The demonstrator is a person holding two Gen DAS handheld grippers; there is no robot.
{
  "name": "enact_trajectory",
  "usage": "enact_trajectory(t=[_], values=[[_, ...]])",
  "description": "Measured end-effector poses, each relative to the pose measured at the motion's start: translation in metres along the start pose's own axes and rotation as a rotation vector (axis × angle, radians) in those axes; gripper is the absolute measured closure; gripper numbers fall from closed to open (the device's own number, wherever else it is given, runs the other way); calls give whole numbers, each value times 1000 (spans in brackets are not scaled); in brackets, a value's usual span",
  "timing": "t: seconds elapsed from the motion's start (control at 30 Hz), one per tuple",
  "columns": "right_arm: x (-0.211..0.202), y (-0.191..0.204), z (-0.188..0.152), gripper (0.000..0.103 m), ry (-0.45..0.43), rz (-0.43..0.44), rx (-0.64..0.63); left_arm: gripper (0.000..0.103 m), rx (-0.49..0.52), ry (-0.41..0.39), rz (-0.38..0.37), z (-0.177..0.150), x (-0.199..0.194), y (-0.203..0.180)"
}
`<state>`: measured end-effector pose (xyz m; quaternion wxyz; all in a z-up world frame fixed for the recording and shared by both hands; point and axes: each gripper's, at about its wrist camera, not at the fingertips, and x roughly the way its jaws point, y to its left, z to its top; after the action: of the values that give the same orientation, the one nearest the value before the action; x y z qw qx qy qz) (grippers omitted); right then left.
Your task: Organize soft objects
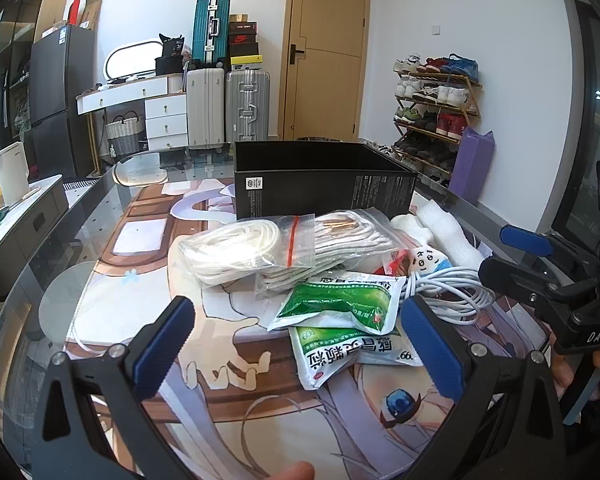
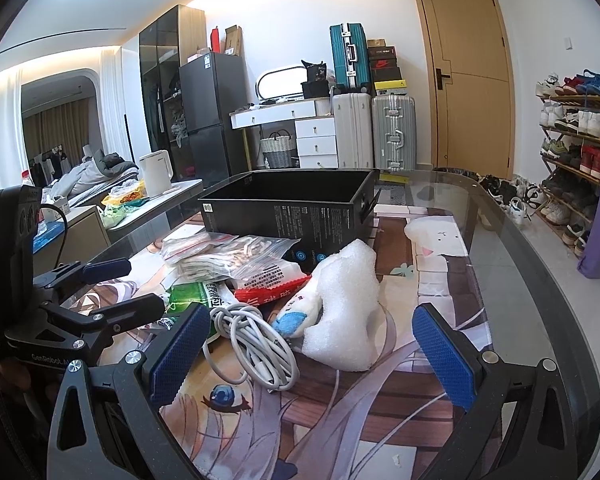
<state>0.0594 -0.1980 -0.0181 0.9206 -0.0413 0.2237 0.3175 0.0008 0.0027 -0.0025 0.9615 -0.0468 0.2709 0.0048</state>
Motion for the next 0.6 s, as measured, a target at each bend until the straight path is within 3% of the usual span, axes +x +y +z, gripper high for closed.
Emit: enact_trajectory(t=[0.6], values=[[-2, -11, 8, 0, 13, 9, 27, 0, -3, -3, 2, 14, -4, 8]])
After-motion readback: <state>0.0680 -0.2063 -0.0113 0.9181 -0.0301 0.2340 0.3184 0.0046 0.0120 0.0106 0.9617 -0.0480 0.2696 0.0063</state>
